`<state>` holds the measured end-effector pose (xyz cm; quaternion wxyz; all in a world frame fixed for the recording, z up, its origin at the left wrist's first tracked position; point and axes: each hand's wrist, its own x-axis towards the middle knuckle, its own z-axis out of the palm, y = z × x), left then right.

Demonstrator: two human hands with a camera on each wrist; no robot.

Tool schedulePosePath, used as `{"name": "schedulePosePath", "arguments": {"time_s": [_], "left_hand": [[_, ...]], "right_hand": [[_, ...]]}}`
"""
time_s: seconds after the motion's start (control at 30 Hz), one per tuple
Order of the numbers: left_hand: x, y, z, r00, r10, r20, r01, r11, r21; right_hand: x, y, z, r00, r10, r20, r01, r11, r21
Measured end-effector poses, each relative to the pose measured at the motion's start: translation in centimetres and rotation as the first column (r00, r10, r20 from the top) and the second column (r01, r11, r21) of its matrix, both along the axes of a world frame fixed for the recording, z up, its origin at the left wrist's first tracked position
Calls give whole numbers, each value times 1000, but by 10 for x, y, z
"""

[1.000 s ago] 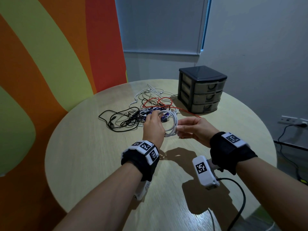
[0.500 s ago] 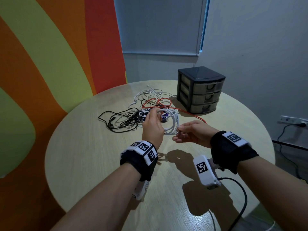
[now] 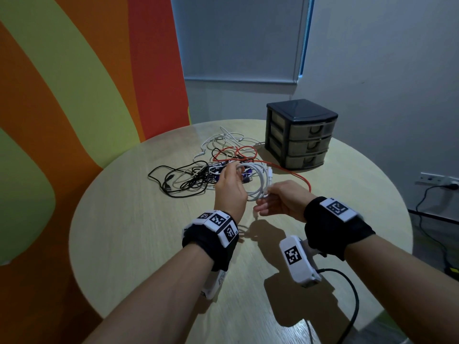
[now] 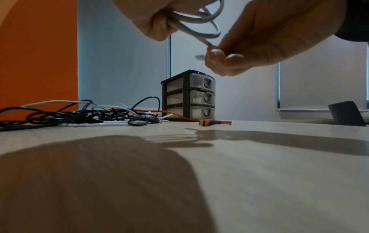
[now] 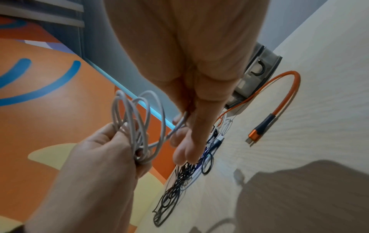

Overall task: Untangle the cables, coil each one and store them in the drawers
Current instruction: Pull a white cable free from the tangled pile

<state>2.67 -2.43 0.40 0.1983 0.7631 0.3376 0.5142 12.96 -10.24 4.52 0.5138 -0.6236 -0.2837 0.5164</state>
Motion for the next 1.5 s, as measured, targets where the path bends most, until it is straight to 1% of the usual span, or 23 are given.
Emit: {"name": "schedulePosePath", "arguments": {"time_s": [0.07,0.13,0.2,0.3,0.4,0.53,0.6,0.63,0.73,0.8,0.83,0.9,1.0,1.13,1.2,1.23,1.3,1.37,1.5], "left_hand": [[0,1,0,1000,12,-29,-12,1000,7],[1,-1,0,995,0,-98,-1,1000,-12],[1,-1,0,985,5,-173,-13,999,-42],[1,-1,1,974,28,-225,-51,994,-94],[0,-2,3,961,55,-271,-91,988,-124],[0,-1,4,945,46,-323,-108,978,-179],[0,-1,4,939,33,-341,-107,974,-200],[1,-1,4,936,28,-352,-107,972,-207],[0,-1,6,926,23,-376,-114,969,-221],[-1,-2,7,923,15,-384,-109,969,-224],[-1,-3,8,923,10,-386,-103,970,-221],[-3,-7,9,925,-13,-380,-77,972,-221],[-3,-9,10,929,-41,-368,-45,974,-223],[2,-10,9,931,-45,-363,-27,981,-190],[3,-12,9,936,-52,-347,-19,980,-199],[4,-13,9,938,-56,-342,-15,979,-201],[4,-14,9,938,-60,-343,-11,979,-202],[5,-14,8,935,-59,-351,-12,981,-196],[5,-12,8,930,-45,-365,-24,983,-183]], "right_hand": [[3,-2,-1,995,15,94,-16,1000,10],[5,-3,0,974,45,224,-42,999,-20],[5,-3,1,924,102,369,-85,994,-62],[3,1,2,817,174,549,-136,985,-110],[3,2,3,753,216,622,-174,976,-129],[4,-1,2,706,240,666,-224,968,-112],[4,-2,0,705,235,669,-231,968,-96],[4,-2,-1,720,234,654,-233,968,-89],[0,-1,-3,838,216,502,-220,974,-52],[-3,1,-4,890,174,422,-180,983,-25],[-4,2,-5,896,152,416,-158,987,-20],[-5,6,-8,885,88,458,-101,995,4],[-8,11,-13,833,-30,552,-25,995,92],[-12,16,-20,781,-192,594,102,978,181],[-14,16,-23,721,-246,647,142,967,210],[-15,16,-24,671,-273,689,154,961,231],[-14,14,-26,583,-314,749,150,948,281],[-11,12,-27,537,-341,772,116,936,332],[-6,10,-29,424,-346,837,-21,920,392]]}}
